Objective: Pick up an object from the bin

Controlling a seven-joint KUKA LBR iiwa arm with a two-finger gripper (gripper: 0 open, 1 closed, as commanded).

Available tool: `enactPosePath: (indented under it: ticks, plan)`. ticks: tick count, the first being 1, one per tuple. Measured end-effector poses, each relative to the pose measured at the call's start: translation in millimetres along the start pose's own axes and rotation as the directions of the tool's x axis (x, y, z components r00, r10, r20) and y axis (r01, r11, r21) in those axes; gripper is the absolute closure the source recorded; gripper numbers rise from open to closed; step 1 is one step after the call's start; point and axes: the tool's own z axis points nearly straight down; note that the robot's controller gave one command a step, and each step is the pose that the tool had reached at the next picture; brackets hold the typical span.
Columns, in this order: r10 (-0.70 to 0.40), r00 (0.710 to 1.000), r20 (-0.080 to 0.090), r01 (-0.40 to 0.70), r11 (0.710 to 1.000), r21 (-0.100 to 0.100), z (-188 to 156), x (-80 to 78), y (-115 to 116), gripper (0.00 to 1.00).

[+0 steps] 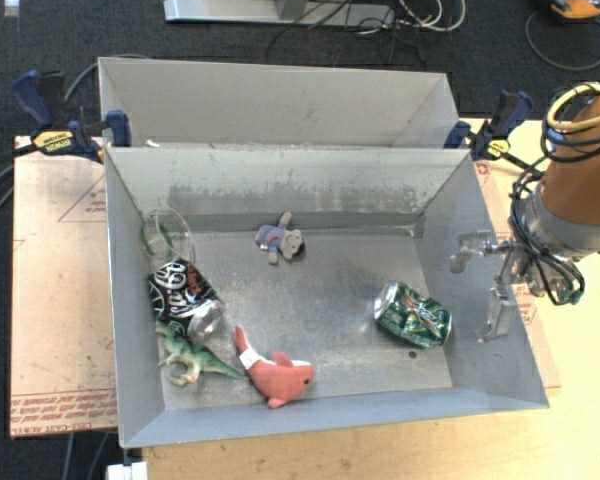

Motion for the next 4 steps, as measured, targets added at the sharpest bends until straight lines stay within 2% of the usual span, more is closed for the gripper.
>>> enactPosePath:
  ticks: [1,2,3,4]
  plan:
    - [0.114,0.993,-0.010,-0.114,0.994,-0.003,153.8,-8.2,17.9,0.00]
    - [0.287,0.958,0.001,-0.287,0.958,-0.001,67.6,-5.5,25.7,0.00]
    - [0.114,0.993,-0.009,-0.114,0.993,-0.004,154.7,-8.5,18.6,0.00]
    - [0.434,0.901,0.000,-0.434,0.901,-0.001,150.0,25.1,43.9,0.00]
